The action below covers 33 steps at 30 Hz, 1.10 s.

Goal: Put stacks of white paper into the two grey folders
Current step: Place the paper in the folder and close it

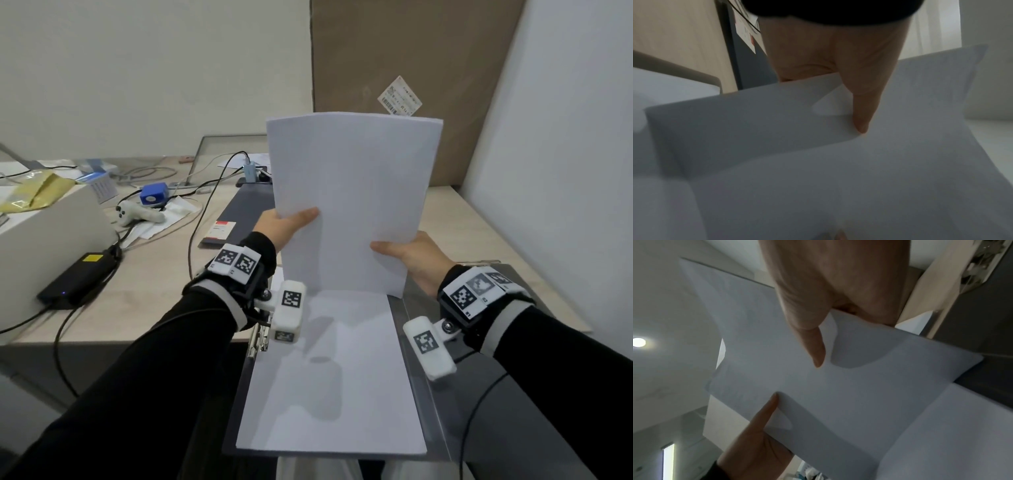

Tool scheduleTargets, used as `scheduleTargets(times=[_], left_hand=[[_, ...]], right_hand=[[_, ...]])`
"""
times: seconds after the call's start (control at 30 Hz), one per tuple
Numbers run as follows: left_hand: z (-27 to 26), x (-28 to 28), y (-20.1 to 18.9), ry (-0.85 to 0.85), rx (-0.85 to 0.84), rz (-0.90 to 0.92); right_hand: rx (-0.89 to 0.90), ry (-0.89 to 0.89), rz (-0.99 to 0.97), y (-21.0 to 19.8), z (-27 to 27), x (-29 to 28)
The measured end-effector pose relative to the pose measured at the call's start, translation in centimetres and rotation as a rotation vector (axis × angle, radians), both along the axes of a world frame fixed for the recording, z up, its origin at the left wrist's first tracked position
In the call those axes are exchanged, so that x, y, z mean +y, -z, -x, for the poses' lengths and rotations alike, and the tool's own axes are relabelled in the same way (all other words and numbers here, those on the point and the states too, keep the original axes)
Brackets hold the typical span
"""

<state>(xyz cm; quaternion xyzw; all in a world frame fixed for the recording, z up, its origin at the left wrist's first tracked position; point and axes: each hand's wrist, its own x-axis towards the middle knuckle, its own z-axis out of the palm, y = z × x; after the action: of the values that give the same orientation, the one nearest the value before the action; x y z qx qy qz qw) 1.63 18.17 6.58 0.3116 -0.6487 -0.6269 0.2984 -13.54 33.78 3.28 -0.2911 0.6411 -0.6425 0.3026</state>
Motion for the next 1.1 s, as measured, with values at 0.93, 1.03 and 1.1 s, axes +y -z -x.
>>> scheduleTargets(times=[0.93, 1.03, 1.1], left_hand=[[7.3, 16.0, 7.4, 0.395, -0.464, -0.011], [6.7, 17.1, 8.2, 0.437, -0.544, -0.044], [6.7, 17.2, 8.1, 0.377, -0.542, 0.013]], right_hand=[[-0.222, 0.307, -0.524, 2.6, 5.7, 19.9], [-0.19, 0.342, -0.596, 3.8, 5.3, 21.0], [-0.19, 0.382, -0.628, 4.7, 5.7, 21.9]])
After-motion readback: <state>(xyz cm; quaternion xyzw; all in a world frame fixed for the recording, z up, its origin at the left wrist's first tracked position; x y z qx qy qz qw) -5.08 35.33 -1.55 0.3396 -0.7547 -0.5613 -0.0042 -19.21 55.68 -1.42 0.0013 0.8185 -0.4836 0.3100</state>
